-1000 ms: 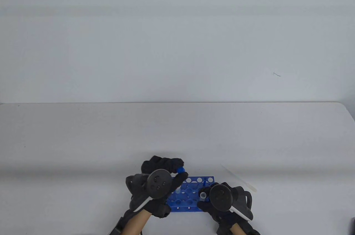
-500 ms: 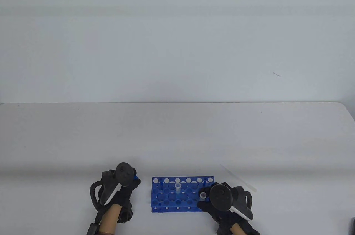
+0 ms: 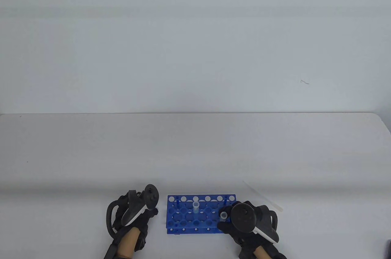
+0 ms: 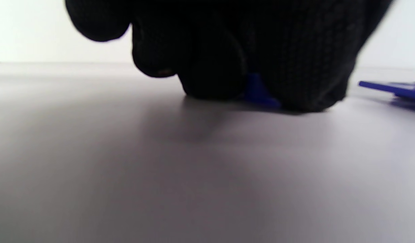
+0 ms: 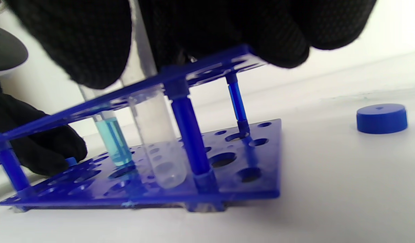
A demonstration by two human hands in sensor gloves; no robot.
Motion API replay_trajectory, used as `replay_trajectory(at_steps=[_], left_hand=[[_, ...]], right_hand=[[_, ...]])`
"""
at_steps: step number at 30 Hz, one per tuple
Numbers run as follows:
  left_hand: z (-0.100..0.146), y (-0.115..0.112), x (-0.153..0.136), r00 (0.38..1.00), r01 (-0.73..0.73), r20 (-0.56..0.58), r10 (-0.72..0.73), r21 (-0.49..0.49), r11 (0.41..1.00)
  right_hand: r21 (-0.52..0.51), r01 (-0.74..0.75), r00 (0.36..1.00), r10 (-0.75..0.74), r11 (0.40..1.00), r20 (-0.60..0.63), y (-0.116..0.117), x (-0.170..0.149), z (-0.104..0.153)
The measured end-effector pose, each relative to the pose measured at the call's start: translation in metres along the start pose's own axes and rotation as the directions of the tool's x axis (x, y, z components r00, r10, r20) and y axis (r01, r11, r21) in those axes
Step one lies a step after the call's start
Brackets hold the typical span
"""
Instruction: Press a plastic transfer pipette bulb to move liquid between test tubes
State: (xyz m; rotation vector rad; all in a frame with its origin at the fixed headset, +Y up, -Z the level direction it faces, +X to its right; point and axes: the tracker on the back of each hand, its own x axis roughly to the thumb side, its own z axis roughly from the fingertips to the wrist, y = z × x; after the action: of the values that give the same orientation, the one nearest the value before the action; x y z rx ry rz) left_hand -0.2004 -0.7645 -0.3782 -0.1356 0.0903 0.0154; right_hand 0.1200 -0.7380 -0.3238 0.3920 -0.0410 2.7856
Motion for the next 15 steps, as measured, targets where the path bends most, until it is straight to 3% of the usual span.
replay_trajectory(at_steps=[6,10,13,15], left_hand=[[0.001,-0.002,-0.008,0.999,-0.044,0.013,0.045,-0.060,0.997],[0.004,0.014,-0.015,0.997,-0.073,0.013,0.074,-0.083,0.994],[0.010,0.038,-0.025,0.965,-0.261,0.029,0.262,-0.042,0.964],[0.015,0.052,-0.030,0.909,-0.411,0.073,0.410,-0.010,0.912]], right_hand=[[0.000,0.001,1.000,-0.001,1.000,0.000,0.000,0.000,0.000],[0.000,0.001,1.000,-0.001,1.000,-0.001,0.000,0.000,0.000],[0.002,0.002,1.000,-0.002,1.000,0.000,0.000,0.000,0.000],[0.003,0.002,1.000,-0.002,1.000,0.000,0.000,0.000,0.000]])
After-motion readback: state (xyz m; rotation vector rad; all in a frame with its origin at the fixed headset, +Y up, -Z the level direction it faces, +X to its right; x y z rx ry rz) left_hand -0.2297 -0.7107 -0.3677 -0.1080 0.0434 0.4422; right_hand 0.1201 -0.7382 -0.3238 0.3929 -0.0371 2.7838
